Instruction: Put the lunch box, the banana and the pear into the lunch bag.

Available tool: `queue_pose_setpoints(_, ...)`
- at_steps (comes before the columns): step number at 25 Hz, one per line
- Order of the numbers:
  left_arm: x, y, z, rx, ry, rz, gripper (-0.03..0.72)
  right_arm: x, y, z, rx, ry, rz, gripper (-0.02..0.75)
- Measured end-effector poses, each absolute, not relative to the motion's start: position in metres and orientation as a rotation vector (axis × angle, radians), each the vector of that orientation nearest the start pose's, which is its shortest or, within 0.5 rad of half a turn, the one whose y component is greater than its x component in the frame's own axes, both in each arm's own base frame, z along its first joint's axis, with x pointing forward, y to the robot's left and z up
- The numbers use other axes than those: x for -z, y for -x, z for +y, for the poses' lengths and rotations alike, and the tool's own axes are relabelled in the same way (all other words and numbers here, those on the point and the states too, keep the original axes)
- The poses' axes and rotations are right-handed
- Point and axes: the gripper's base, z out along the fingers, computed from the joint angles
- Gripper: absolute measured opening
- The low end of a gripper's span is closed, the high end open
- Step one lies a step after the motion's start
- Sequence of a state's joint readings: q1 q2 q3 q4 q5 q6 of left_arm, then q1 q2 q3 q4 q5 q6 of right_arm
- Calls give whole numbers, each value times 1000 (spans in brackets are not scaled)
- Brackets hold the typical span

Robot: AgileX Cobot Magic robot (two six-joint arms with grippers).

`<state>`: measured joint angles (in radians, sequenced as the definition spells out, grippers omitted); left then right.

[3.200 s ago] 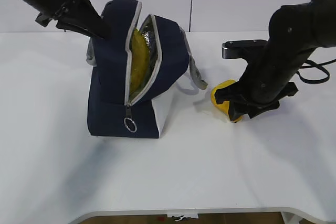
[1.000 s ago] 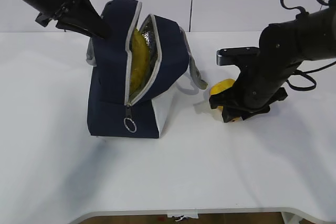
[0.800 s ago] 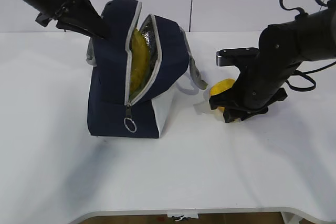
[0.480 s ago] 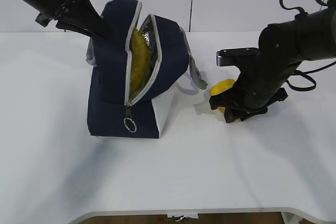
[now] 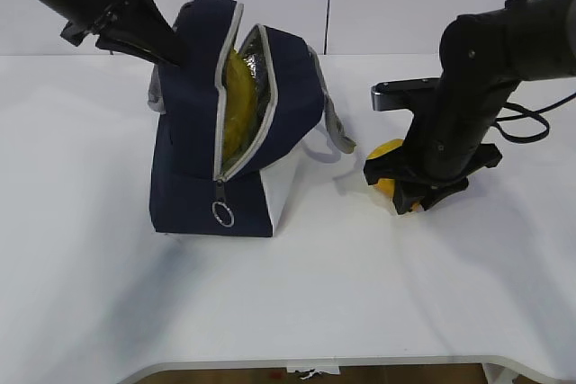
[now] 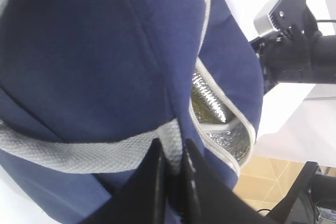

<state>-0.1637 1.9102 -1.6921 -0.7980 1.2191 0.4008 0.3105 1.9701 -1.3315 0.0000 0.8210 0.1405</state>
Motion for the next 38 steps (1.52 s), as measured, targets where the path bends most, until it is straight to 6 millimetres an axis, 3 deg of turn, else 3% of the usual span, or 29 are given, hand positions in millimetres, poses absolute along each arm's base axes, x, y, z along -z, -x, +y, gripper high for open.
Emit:
queue_pose_setpoints(3,-302,-390,-126,1044,-478,2608,15,-170,-368,116,-28,275,2948,244)
queue_pose_setpoints(7,-302,-390,-126,1044,-478,2608,15,-190,-363,112,1,294,2925,243)
queue_pose_setpoints(14,-302,-390,-126,1044,-478,2608,15,-255,-342,104,-7,288,2799,240)
queue_pose_setpoints(18,-302,-390,-126,1044,-478,2608,15,-293,-331,106,-124,235,2699,240)
queue_pose_setpoints(25,-302,-390,-126,1044,-478,2608,15,-329,-338,132,-500,276,2539,240)
queue_pose_setpoints(28,-302,-390,-126,1045,-477,2608,15,-336,-348,147,-682,308,2439,240)
queue_pose_setpoints(31,-302,-390,-126,1045,-477,2608,15,-331,-360,161,-855,325,2362,240)
queue_pose_setpoints(38,-302,-390,-126,1045,-475,2609,15,-288,-397,188,-1106,293,2314,240)
